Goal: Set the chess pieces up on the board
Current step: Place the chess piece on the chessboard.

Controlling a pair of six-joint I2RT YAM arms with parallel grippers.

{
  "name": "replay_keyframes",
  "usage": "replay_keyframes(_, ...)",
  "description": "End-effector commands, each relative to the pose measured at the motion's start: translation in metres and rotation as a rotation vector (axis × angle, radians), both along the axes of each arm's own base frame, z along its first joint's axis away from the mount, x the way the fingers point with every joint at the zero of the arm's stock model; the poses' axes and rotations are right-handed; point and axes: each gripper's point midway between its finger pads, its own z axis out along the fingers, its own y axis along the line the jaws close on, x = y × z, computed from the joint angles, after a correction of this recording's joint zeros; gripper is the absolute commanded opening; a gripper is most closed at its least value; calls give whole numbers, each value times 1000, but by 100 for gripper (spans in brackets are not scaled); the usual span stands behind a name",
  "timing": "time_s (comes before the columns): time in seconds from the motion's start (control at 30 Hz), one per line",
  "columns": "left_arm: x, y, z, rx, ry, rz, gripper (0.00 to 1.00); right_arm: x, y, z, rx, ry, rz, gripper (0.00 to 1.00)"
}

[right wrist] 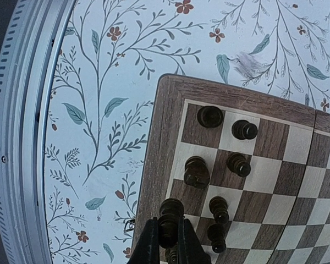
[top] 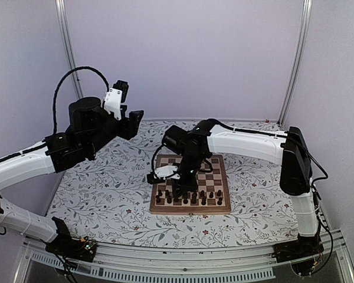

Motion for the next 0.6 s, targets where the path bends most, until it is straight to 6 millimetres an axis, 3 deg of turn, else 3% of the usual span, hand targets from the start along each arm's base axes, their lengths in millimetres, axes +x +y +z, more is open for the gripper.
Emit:
replay_keyframes(0.0, 1, 2, 1, -16, -6, 3, 62, -3, -2, -16, -33, 6, 4, 2)
replay_keyframes(0.57, 1, -1, 0, -10, -3, -13, 62, 2, -1, -35, -51, -4, -17, 3)
